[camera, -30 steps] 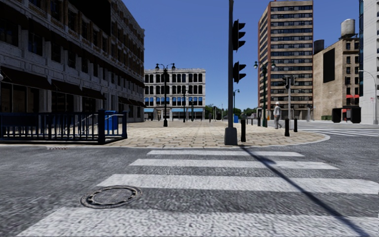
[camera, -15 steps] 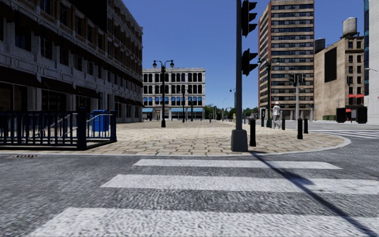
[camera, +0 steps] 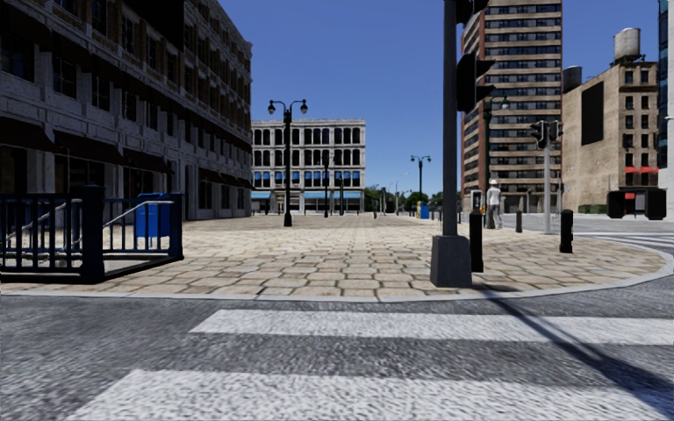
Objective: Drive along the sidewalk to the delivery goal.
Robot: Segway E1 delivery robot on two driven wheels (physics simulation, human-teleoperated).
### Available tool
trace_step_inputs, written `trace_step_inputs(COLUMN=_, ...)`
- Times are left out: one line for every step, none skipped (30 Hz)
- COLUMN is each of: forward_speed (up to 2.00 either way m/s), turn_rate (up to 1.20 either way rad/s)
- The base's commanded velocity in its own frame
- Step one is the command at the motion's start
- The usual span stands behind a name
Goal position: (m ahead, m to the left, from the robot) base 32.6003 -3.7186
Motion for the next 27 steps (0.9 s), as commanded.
trace_step_inputs(forward_speed=2.0, turn_rate=-0.06)
trace_step_inputs(forward_speed=2.0, turn_rate=-0.1)
trace_step_inputs(forward_speed=2.0, turn_rate=-0.12)
trace_step_inputs(forward_speed=2.0, turn_rate=-0.12)
trace_step_inputs(forward_speed=2.0, turn_rate=-0.13)
trace_step_inputs(forward_speed=2.0, turn_rate=-0.14)
trace_step_inputs(forward_speed=2.0, turn_rate=-0.15)
trace_step_inputs(forward_speed=2.0, turn_rate=-0.15)
trace_step_inputs(forward_speed=2.0, turn_rate=-0.17)
trace_step_inputs(forward_speed=2.0, turn_rate=-0.2)
trace_step_inputs(forward_speed=2.0, turn_rate=-0.21)
trace_step_inputs(forward_speed=2.0, turn_rate=-0.23)
trace_step_inputs(forward_speed=2.0, turn_rate=-0.23)
trace_step_inputs(forward_speed=2.0, turn_rate=-0.25)
trace_step_inputs(forward_speed=2.0, turn_rate=-0.27)
trace_step_inputs(forward_speed=2.0, turn_rate=-0.27)
trace_step_inputs(forward_speed=2.0, turn_rate=-0.29)
trace_step_inputs(forward_speed=2.0, turn_rate=-0.32)
trace_step_inputs(forward_speed=2.0, turn_rate=-0.33)
trace_step_inputs(forward_speed=2.0, turn_rate=-0.33)
trace_step_inputs(forward_speed=2.0, turn_rate=-0.34)
trace_step_inputs(forward_speed=2.0, turn_rate=-0.34)
trace_step_inputs(forward_speed=2.0, turn_rate=-0.34)
trace_step_inputs(forward_speed=2.0, turn_rate=-0.34)
trace_step_inputs(forward_speed=2.0, turn_rate=-0.34)
trace_step_inputs(forward_speed=2.0, turn_rate=-0.34)
trace_step_inputs(forward_speed=2.0, turn_rate=-0.34)
